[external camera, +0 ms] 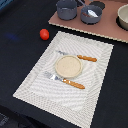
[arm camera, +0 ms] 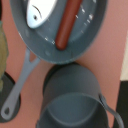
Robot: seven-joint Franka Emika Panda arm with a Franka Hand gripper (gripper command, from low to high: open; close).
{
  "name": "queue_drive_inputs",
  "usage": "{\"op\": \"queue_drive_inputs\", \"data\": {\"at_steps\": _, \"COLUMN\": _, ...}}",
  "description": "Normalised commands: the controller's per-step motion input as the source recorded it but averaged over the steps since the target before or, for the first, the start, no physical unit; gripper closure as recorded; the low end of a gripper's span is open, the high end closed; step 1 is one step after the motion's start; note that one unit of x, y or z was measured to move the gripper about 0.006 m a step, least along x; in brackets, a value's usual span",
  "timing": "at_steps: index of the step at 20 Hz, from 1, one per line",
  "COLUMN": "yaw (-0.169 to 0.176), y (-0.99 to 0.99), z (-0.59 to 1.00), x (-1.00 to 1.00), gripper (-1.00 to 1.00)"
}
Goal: Place the fish, sausage, and tomato into the frying pan.
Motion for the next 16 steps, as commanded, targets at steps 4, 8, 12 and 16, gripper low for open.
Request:
{"op": "queue_drive_inputs", "data": {"at_steps": 4, "yaw": -0.006, "y": -0.73, "z": 0.08, "x": -0.49, "gripper": -1.0}}
{"op": "queue_drive_inputs", "data": {"at_steps": 8, "yaw": -0.009, "y": -0.72, "z": 0.0, "x": -0.56, "gripper": -1.0}}
{"op": "queue_drive_inputs", "data": {"at_steps": 12, "yaw": -0.047, "y": -0.64, "z": -0.06, "x": -0.62, "gripper": -1.0}}
{"op": "queue_drive_inputs", "data": {"at_steps": 16, "yaw": -0.072, "y": -0.59, "z": -0.11, "x": -0.65, "gripper": -1.0}}
